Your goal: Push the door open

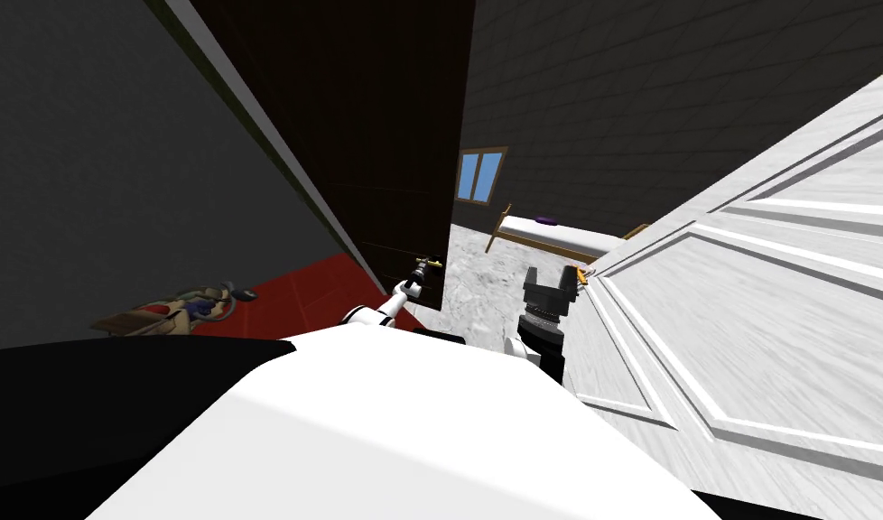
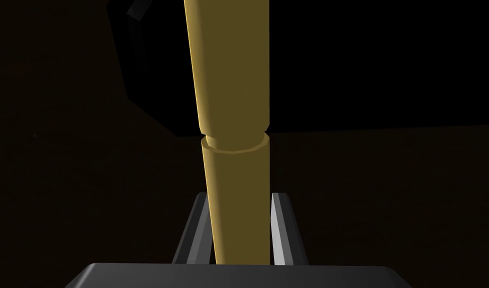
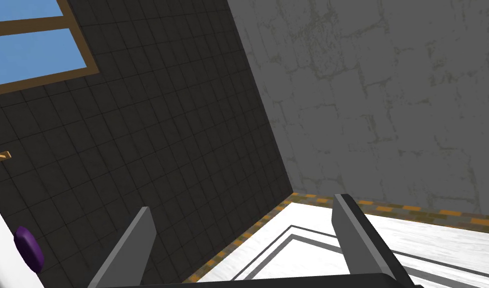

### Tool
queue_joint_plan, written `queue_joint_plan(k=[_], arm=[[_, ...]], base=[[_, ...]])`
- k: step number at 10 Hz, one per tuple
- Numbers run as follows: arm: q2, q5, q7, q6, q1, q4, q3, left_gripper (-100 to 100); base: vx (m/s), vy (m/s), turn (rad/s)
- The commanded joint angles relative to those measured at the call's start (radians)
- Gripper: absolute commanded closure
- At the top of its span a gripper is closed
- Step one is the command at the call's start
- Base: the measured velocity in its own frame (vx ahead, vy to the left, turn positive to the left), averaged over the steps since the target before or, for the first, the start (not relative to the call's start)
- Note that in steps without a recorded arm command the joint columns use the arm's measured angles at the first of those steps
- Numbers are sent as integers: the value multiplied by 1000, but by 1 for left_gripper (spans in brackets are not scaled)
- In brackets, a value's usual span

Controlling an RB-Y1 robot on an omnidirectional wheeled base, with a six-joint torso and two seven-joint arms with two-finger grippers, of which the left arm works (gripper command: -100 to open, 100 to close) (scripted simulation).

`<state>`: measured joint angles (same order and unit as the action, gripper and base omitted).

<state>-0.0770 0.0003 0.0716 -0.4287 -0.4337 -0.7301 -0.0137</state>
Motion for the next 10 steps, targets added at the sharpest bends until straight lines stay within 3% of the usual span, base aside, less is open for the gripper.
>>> queue_joint_plan(k=[1, 10], arm=[[-10, 8, -12, 2, -2, -3, 31, 100], [-4, 29, -39, 5, -2, 1, 110, 100]], base=[[127, -148, 95], [135, -130, 71]])
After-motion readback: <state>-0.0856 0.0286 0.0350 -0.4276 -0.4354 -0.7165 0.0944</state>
